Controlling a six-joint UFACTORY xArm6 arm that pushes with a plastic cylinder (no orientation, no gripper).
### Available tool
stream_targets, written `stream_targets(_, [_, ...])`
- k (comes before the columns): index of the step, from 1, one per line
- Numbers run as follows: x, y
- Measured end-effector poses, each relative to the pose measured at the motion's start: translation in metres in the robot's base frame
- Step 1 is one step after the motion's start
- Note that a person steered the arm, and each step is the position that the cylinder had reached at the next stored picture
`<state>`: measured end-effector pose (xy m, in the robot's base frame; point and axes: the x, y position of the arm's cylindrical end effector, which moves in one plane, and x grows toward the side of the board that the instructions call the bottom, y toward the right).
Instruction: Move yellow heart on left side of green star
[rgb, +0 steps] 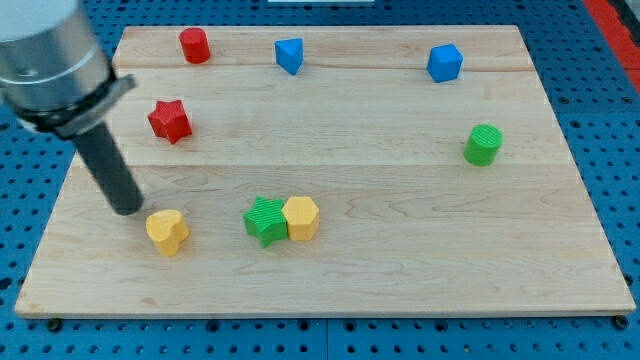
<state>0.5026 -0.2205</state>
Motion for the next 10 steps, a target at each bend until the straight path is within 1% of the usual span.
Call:
stream_targets(2, [0.000,-0.004])
stream_targets(3, [0.013,-0.033])
stream_targets(4, [0.045,-0.012])
stream_targets(5, [0.047,0.053])
stream_targets(6, [0.047,0.084])
stream_targets(9, [0.047,0.093])
stream_targets(10, [0.047,0.080])
